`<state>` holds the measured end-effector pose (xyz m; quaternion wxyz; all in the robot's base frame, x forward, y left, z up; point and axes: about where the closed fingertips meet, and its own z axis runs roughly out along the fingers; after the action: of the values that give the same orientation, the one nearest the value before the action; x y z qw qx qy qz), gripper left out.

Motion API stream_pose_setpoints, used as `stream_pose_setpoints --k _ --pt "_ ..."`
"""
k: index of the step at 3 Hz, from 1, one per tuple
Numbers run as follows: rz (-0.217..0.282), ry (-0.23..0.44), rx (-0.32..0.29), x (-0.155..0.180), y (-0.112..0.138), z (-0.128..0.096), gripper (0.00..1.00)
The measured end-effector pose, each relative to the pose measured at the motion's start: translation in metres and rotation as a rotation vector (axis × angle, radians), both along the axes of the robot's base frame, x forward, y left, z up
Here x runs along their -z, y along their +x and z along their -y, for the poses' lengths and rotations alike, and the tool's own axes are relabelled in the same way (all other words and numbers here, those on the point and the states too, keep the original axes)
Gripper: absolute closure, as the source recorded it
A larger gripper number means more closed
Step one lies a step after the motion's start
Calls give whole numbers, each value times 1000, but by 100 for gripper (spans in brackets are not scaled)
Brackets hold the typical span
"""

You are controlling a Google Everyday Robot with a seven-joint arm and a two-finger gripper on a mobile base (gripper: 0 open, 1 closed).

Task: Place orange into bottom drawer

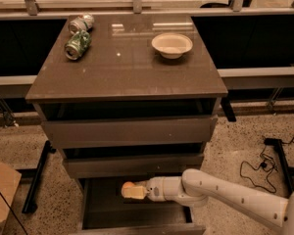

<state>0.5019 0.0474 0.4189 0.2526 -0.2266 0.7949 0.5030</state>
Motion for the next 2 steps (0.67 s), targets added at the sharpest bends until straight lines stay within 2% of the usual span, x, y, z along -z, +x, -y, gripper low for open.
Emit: stream_pose_setpoints --k 1,2 --pt "-81 -4 32 62 -8 -2 100" --pt "-141 -2 70 106 -13 -1 100"
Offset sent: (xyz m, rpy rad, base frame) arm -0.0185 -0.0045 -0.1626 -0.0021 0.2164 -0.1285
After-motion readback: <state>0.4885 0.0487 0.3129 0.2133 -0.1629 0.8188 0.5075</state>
